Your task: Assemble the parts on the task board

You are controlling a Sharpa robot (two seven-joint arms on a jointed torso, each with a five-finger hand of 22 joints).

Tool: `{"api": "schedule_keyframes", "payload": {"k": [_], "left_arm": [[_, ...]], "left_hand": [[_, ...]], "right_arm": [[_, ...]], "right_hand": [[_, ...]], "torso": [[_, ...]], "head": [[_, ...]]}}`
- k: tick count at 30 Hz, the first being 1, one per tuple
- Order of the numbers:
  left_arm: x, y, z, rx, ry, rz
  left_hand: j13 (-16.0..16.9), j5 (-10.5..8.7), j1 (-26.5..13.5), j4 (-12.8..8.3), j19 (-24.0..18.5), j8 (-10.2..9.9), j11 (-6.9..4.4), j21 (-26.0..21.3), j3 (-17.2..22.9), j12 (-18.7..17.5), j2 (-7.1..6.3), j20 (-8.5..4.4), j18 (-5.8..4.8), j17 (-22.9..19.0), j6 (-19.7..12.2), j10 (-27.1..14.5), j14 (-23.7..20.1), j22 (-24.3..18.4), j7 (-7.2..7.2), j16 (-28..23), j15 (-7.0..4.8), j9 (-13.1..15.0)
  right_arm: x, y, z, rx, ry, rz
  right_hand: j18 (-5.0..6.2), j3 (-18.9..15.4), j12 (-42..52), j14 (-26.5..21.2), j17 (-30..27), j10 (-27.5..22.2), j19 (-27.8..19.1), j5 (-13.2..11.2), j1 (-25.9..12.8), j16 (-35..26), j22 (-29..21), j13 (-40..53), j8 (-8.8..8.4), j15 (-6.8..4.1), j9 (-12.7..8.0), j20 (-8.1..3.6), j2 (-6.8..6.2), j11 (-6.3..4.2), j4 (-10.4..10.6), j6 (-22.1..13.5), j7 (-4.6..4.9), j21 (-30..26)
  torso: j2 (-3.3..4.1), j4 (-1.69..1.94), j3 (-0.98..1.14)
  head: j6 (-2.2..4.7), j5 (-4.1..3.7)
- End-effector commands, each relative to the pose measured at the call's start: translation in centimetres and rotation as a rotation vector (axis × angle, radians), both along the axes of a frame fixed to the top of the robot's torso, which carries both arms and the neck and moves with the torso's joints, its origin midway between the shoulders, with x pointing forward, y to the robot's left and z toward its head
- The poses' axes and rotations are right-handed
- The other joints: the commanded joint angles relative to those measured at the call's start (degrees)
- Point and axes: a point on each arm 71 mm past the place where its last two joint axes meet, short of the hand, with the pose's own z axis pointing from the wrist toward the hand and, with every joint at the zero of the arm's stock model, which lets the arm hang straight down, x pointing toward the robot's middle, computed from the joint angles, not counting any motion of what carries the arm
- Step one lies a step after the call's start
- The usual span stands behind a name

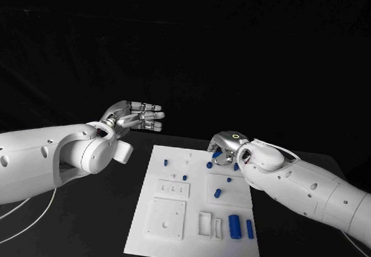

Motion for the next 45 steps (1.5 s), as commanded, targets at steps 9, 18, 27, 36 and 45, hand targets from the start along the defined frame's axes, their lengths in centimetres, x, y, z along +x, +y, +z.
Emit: {"api": "schedule_keyframes", "payload": {"k": [9, 18, 27, 36, 45], "left_arm": [[0.0, -0.6, 0.3, 0.005, -0.001, -0.023], [-0.1, -0.7, 0.3, 0.004, -0.002, -0.027], [-0.1, -0.7, 0.3, 0.004, -0.002, -0.027], [0.0, -0.7, 0.3, 0.005, -0.002, -0.026], [0.0, -0.7, 0.3, 0.005, -0.002, -0.026]], "left_hand": [[-0.02, -0.27, -0.31, 0.47, -0.4, 0.11, -0.03, 0.27, 0.14, -0.06, -0.19, -0.05, -0.01, 0.0, -0.01, -0.55, -0.02, -0.14, 0.05, -0.14, 0.24, 0.05], [-0.02, -0.27, -0.31, 0.47, -0.4, 0.11, -0.03, 0.27, 0.14, -0.06, -0.19, -0.05, -0.01, 0.0, -0.01, -0.55, -0.02, -0.14, 0.05, -0.14, 0.24, 0.05], [-0.02, -0.27, -0.31, 0.47, -0.4, 0.11, -0.03, 0.27, 0.14, -0.06, -0.19, -0.05, -0.01, 0.0, -0.01, -0.55, -0.02, -0.14, 0.05, -0.14, 0.24, 0.05], [-0.02, -0.27, -0.31, 0.47, -0.4, 0.11, -0.03, 0.27, 0.14, -0.06, -0.19, -0.05, -0.01, 0.0, -0.01, -0.55, -0.02, -0.14, 0.05, -0.14, 0.24, 0.05], [-0.02, -0.27, -0.31, 0.47, -0.4, 0.11, -0.03, 0.27, 0.14, -0.06, -0.19, -0.05, -0.01, 0.0, -0.01, -0.55, -0.02, -0.14, 0.05, -0.14, 0.24, 0.05]], "right_arm": [[-0.3, 0.5, -0.6, -0.052, 0.015, 0.012], [-0.3, 0.6, -1.3, -0.061, 0.03, 0.011], [-0.4, 0.7, -1.9, -0.074, 0.045, 0.014], [-0.5, 0.7, -2.1, -0.081, 0.045, 0.014], [-0.5, 0.7, -2.0, -0.075, 0.028, 0.012]], "right_hand": [[-0.48, 0.96, 0.22, -0.49, -0.99, 0.55, 1.04, -0.18, -0.39, 1.05, 4.04, 0.04, 0.26, -0.06, 0.08, -0.13, -0.21, -0.14, -0.02, 0.42, -0.02, -2.06], [-0.58, 1.73, 0.22, -0.53, -1.3, 1.18, 1.72, -0.26, -0.63, 1.47, 7.46, 0.04, 0.26, -0.12, 0.09, -0.21, -0.06, -0.29, -0.04, 0.88, -0.1, -4.07], [-0.62, 2.88, 0.23, -0.57, -1.37, 2.27, 1.86, -0.35, -0.86, 1.65, 9.7, 0.05, 0.27, -0.3, 0.11, -0.36, 0.09, -0.58, -0.05, 1.78, -0.23, -4.74], [-0.68, 3.95, 0.24, -0.58, -1.34, 3.97, 2.03, -0.9, -1.2, 1.77, 11.89, 0.08, 0.29, -0.6, 0.14, -0.64, 0.58, -1.05, 0.08, 3.14, -0.43, -5.03], [-0.91, 5.32, 0.26, -0.56, -1.24, 6.75, 2.22, -3.54, -1.13, 1.91, 13.86, 0.15, 0.38, -1.21, 0.48, -1.14, 1.97, -1.98, 0.54, 5.58, -1.08, -5.11]], "torso": [[0.85, 0.2, -0.09], [1.21, 0.29, -0.27], [1.48, 0.1, -0.36], [1.72, 0.13, -0.51], [1.88, 0.17, -0.61]], "head": [[0.27, -0.2], [0.15, -0.18], [-0.06, -0.08], [-0.05, -0.19], [0.08, -0.22]]}}
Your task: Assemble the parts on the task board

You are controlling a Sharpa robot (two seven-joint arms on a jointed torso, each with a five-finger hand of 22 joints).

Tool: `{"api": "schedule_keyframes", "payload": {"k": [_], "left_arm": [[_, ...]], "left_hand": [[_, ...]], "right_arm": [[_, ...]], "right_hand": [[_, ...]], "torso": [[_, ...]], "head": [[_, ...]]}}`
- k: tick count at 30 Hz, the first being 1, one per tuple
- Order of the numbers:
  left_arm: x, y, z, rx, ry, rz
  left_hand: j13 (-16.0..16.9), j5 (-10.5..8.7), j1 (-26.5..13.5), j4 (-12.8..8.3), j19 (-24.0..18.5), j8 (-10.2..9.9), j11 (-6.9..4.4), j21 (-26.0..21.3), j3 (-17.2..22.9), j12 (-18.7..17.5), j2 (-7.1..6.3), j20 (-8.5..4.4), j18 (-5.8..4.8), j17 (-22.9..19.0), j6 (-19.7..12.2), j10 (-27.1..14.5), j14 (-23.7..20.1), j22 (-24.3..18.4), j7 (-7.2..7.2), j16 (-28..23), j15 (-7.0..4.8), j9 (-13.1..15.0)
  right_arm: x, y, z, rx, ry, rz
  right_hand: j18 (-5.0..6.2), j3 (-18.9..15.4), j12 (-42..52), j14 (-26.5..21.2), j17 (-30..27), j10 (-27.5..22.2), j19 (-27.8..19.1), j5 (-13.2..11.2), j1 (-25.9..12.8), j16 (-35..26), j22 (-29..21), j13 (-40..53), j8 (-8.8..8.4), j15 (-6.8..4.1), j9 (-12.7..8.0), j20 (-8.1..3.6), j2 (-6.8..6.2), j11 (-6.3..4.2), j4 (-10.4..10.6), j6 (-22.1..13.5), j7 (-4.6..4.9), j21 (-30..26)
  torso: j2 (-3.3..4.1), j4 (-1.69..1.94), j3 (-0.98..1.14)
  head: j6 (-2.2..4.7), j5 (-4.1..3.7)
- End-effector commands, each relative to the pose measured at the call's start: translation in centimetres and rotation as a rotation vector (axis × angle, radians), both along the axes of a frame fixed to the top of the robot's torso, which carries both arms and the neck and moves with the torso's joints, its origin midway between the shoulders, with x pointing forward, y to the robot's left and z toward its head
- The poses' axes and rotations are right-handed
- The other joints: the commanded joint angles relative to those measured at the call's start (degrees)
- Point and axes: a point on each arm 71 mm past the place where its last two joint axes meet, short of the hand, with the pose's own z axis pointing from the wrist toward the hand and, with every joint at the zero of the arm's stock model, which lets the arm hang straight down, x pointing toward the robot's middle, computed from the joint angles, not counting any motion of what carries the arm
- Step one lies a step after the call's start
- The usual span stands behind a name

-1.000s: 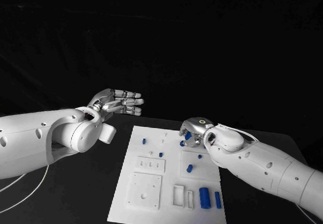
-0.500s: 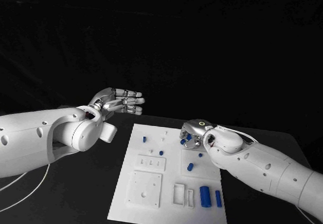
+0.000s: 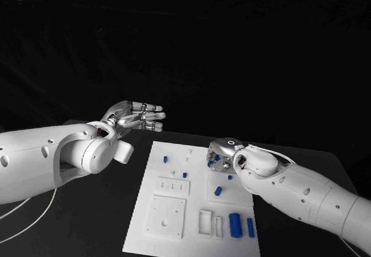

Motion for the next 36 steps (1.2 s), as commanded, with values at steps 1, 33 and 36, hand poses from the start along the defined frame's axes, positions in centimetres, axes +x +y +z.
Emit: {"api": "schedule_keyframes", "payload": {"k": [1, 33, 36], "left_arm": [[0.0, -0.2, 0.2, -0.003, -0.007, -0.017], [0.4, 0.2, 0.2, 0.001, -0.015, 0.0], [0.4, 0.1, 0.2, 0.0, -0.016, -0.002]], "left_hand": [[0.0, -0.27, -0.32, 0.28, -0.32, 0.11, -0.03, 0.28, -0.06, -0.06, -0.19, -0.14, -0.02, -0.01, -0.01, -0.55, -0.02, -0.06, 0.05, -0.14, 0.24, 0.07], [0.0, 0.0, 0.01, 0.34, -0.31, 0.03, 0.16, 0.52, 0.12, -0.05, -0.69, -0.11, 0.04, -0.01, -1.85, -1.23, 0.0, -0.43, 0.26, -0.13, 0.3, -0.02], [0.0, 0.0, -0.1, 0.37, -0.33, 0.03, 0.16, 0.52, 0.06, -0.05, -0.85, -0.09, 0.03, -0.01, -1.77, -1.22, 0.01, -0.44, 0.26, -0.13, 0.31, -0.02]], "right_arm": [[0.0, 0.1, 0.0, -0.012, -0.013, 0.004], [-0.3, 1.9, 2.8, 0.099, -0.251, -0.065], [-0.3, 2.4, 3.1, 0.121, -0.273, -0.068]], "right_hand": [[0.22, 0.78, 0.25, 0.07, 0.09, 0.92, 0.11, -1.19, 0.1, 0.33, 0.72, 0.09, 0.07, -0.62, 0.13, -0.4, 1.01, -0.29, 0.29, 0.91, -0.23, 0.01], [-1.47, 7.51, 0.27, -0.08, 0.27, 2.85, 1.12, -2.74, 0.65, 0.18, 15.48, 0.12, 0.09, -1.41, 0.17, -1.33, -1.3, -0.85, 2.76, 2.71, -0.63, 6.58], [-1.44, 8.35, 0.28, -0.02, 0.16, 3.01, 1.39, -3.47, 0.83, 0.23, 16.4, 0.13, 0.08, -1.46, 0.19, -1.33, -1.97, -0.94, 3.77, 2.82, -0.68, 6.08]], "torso": [[0.12, 0.02, -0.07], [0.53, 0.25, -0.45], [0.56, 0.29, -0.45]], "head": [[0.11, 0.0], [1.39, 0.15], [1.37, 0.17]]}}
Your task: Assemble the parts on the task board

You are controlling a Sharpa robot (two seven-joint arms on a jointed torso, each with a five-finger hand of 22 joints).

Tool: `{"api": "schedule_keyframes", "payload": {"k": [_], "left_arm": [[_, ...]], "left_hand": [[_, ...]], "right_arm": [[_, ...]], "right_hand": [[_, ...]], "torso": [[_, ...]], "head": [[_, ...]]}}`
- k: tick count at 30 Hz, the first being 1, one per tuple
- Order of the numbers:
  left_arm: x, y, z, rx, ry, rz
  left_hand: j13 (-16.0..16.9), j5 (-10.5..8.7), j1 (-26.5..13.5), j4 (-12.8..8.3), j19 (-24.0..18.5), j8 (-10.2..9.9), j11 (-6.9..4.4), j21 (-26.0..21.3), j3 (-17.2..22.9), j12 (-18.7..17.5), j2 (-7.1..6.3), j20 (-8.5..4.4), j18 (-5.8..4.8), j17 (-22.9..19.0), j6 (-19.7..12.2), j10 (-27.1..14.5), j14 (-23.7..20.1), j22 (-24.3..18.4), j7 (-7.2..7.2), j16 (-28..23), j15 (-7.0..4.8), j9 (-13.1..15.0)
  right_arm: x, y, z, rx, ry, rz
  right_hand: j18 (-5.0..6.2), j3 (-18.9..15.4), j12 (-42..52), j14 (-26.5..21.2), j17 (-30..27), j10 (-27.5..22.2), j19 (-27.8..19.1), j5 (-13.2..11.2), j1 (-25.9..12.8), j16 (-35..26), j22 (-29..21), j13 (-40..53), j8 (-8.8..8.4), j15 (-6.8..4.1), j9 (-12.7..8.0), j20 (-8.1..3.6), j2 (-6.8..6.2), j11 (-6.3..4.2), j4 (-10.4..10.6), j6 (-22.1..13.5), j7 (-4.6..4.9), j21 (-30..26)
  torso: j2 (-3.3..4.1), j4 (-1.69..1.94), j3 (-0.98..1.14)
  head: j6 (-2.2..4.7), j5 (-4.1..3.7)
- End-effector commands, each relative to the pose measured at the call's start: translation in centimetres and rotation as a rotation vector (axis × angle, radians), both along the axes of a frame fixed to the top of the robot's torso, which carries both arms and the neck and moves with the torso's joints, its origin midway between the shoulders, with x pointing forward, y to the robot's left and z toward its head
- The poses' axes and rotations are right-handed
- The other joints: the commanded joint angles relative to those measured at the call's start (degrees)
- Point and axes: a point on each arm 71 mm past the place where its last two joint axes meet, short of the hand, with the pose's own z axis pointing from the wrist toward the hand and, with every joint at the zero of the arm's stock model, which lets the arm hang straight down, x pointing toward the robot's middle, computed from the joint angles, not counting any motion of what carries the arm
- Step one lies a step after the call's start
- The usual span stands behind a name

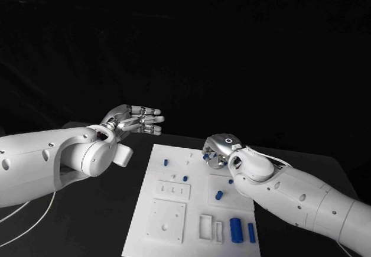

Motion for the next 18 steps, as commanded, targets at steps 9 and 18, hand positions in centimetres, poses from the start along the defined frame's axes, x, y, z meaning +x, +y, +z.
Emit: {"api": "schedule_keyframes", "payload": {"k": [9, 18], "left_arm": [[0.0, -0.7, 0.3, -0.008, -0.017, -0.024], [-0.1, -1.3, 0.3, -0.01, -0.018, -0.036]], "left_hand": [[0.0, -0.02, 0.04, 0.21, -0.34, 0.04, 0.08, 0.28, 0.15, -0.07, -0.77, -0.07, 0.05, -0.01, 0.12, -0.41, -0.04, -0.1, -0.06, -0.14, 0.33, -0.01], [0.0, -0.03, 0.11, 0.23, -0.32, -0.02, 0.11, 0.3, 0.24, -0.07, -0.83, -0.06, 0.07, 0.0, -0.38, -0.53, 0.0, -0.1, 0.01, -0.12, 0.32, -0.05]], "right_arm": [[0.2, 2.0, 1.2, 0.089, -0.13, -0.032], [0.6, 3.3, 0.6, 0.097, -0.125, -0.028]], "right_hand": [[-0.12, 0.13, 0.13, -0.04, -0.08, 0.04, 0.86, -0.92, 0.5, 0.19, 1.88, 0.01, 0.21, -0.37, -0.02, 0.04, -0.81, -0.09, 1.01, 0.15, 0.06, -1.33], [-0.12, 0.05, 0.12, -0.1, -0.19, -0.03, 1.32, -0.92, 0.56, 0.13, 3.31, 0.01, 0.22, -0.36, -0.03, 0.08, -0.9, -0.05, 1.02, 0.07, 0.07, -3.21]], "torso": [[0.24, 0.17, -0.13], [0.36, 0.32, -0.16]], "head": [[0.27, 0.01], [0.3, -0.19]]}}
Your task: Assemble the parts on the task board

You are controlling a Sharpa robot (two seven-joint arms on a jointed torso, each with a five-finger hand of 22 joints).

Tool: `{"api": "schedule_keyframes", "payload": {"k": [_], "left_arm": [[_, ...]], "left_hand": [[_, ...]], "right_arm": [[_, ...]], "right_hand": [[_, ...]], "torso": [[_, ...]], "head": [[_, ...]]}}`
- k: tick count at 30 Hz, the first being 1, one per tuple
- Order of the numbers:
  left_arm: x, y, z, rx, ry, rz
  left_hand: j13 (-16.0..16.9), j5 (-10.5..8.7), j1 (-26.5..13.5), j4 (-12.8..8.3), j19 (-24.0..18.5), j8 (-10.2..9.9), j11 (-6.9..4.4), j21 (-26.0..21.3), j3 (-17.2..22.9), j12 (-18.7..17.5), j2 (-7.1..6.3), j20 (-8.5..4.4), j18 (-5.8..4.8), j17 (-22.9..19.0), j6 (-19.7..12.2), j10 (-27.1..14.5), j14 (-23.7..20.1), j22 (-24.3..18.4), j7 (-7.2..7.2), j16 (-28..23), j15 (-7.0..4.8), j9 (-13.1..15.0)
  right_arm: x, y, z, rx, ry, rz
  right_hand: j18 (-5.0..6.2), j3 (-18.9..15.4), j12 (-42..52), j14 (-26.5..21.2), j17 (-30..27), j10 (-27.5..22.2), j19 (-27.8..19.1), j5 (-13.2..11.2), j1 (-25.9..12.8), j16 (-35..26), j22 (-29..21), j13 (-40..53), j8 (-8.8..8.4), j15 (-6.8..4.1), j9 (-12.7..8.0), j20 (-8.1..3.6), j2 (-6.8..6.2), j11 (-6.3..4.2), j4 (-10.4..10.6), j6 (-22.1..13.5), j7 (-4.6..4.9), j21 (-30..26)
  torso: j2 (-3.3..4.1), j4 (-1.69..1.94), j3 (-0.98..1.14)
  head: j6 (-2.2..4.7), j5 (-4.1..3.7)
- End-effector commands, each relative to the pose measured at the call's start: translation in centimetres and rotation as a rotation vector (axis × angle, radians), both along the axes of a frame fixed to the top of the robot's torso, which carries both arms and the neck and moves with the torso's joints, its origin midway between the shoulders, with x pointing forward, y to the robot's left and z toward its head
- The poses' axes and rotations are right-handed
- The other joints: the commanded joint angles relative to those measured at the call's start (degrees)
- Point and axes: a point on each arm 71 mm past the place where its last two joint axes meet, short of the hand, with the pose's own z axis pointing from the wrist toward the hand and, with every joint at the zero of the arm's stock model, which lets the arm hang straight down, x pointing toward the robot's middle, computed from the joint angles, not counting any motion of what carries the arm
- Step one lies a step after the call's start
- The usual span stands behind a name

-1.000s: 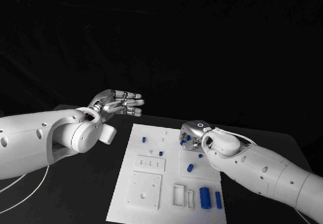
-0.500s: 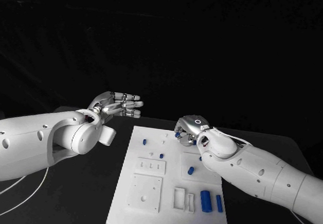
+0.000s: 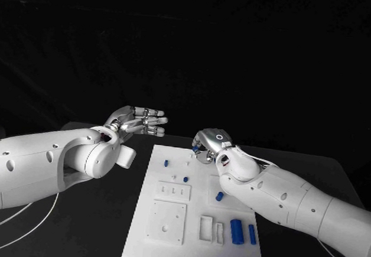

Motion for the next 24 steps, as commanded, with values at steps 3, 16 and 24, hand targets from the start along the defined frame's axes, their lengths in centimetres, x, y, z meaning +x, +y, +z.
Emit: {"api": "schedule_keyframes", "payload": {"k": [3, 16, 24], "left_arm": [[-0.1, -0.4, 0.3, -0.007, -0.016, -0.018], [0.0, -0.6, 0.3, -0.006, -0.015, -0.021], [-0.1, -0.7, 0.3, -0.007, -0.015, -0.023]], "left_hand": [[0.0, -0.03, 0.01, 0.23, -0.32, -0.02, -0.09, 0.3, 0.24, -0.07, -0.47, -0.06, 0.06, 0.0, -0.38, -0.33, 0.0, -0.06, 0.01, -0.12, 0.32, -0.05], [0.0, -0.03, 0.0, 0.28, -0.34, 0.03, -0.07, 0.31, 0.31, -0.06, -0.46, -0.04, 0.07, 0.0, -0.23, -0.42, -0.03, -0.07, 0.0, -0.13, 0.34, -0.03], [0.0, -0.03, 0.0, 0.28, -0.34, 0.03, -0.07, 0.31, 0.31, -0.06, -0.46, -0.04, 0.07, 0.0, -0.23, -0.42, -0.03, -0.07, 0.0, -0.13, 0.34, -0.03]], "right_arm": [[0.1, 0.4, -0.3, 0.006, -0.017, 0.003], [0.1, 1.0, -1.0, -0.008, 0.009, 0.016], [0.2, 1.1, -1.3, -0.013, 0.016, 0.014]], "right_hand": [[-0.06, -0.03, 0.11, -0.1, -0.15, -0.17, 0.72, -0.09, 0.21, 0.06, 0.49, -0.02, 0.24, -0.34, -0.02, -0.01, -0.45, -0.01, 0.21, -0.01, 0.08, -1.14], [-0.11, -0.92, 0.11, -0.08, -0.16, -0.09, 1.22, 0.12, 0.15, 0.06, 1.86, -0.02, 0.22, -0.4, -0.02, -0.07, -0.2, -0.05, -0.08, 0.1, 0.05, -2.41], [-0.09, -1.01, 0.09, -0.07, -0.2, -0.11, 1.44, 0.09, 0.15, 0.03, 2.32, -0.01, 0.16, -0.38, -0.04, -0.12, -0.12, -0.03, -0.24, 0.05, 0.07, -2.96]], "torso": [[0.21, 0.05, -0.02], [0.87, 0.3, -0.27], [1.23, 0.68, -0.41]], "head": [[0.1, -0.07], [0.29, -0.38], [0.27, -0.55]]}}
